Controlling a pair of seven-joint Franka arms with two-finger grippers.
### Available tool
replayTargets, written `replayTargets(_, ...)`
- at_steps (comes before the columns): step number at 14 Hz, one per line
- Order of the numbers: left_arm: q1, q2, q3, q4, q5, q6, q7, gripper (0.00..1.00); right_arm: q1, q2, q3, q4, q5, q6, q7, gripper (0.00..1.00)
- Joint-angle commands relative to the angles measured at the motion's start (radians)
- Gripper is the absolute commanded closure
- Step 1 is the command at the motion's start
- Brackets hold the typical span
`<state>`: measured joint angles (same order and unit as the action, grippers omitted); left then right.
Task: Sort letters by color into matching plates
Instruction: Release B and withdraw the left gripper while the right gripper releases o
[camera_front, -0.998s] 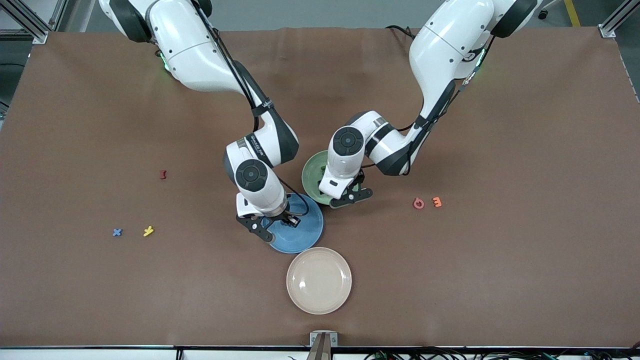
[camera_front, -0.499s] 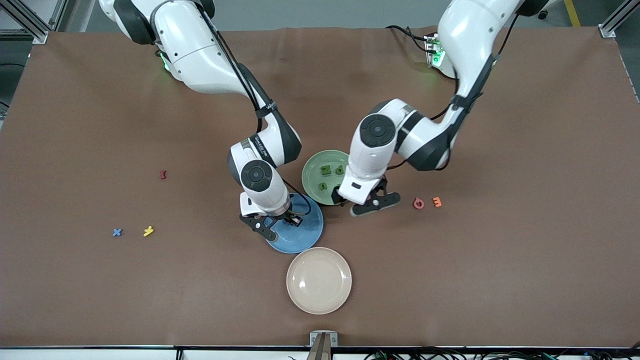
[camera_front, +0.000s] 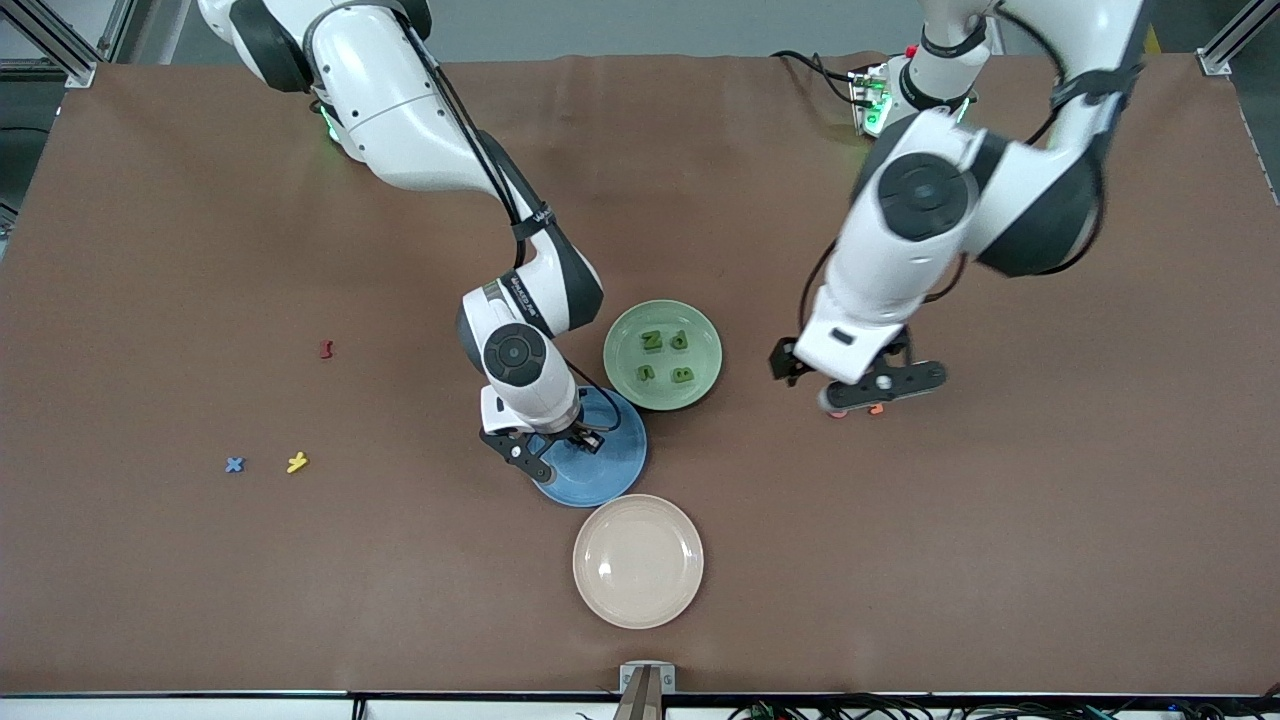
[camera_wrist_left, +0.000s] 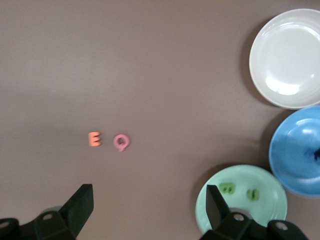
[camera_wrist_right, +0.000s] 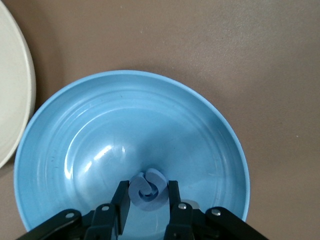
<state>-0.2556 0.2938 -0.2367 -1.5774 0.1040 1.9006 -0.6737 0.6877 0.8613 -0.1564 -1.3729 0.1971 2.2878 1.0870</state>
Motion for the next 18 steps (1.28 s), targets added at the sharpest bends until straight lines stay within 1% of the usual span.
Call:
replayTargets(1, 0.088, -0.126, -0.009, -0.084, -0.052, -0.06, 0.144, 0.01, 0.007, 0.008, -0.005, 0.009, 0.019, 0.002, 0.01, 0.99)
replayTargets(5, 0.261, -0.238, -0.009, -0.134, -0.098, -0.146, 0.414, 0.01, 0.012, 0.01, -0.005, 0.009, 0.019, 0.002, 0.01, 0.99)
replayTargets(8, 0.387, -0.28, -0.007, -0.135, -0.098, -0.189, 0.61, 0.01, 0.013, 0.01, -0.005, 0.011, 0.019, 0.002, 0.014, 0.98)
replayTargets(9, 0.41, -0.295, -0.007, -0.135, -0.098, -0.19, 0.641, 0.01, 0.013, 0.008, -0.005, 0.014, 0.021, 0.002, 0.017, 0.98)
replayTargets(11, 0.437, -0.305, -0.006, -0.119, -0.098, -0.187, 0.657, 0.01, 0.018, 0.008, -0.005, 0.014, 0.021, 0.002, 0.017, 0.98)
replayTargets(15, 0.441, -0.259, 0.004, 0.005, -0.096, -0.183, 0.657, 0.01, 0.019, 0.008, -0.005, 0.017, 0.021, 0.001, 0.024, 0.98)
replayTargets(17, 0.443, -0.255, 0.004, 0.023, -0.093, -0.183, 0.657, 0.01, 0.019, 0.008, -0.005, 0.017, 0.021, 0.001, 0.024, 0.9)
replayTargets(18, 0.443, -0.255, 0.004, 0.025, -0.095, -0.183, 0.658, 0.01, 0.019, 0.008, -0.005, 0.017, 0.021, -0.001, 0.022, 0.8)
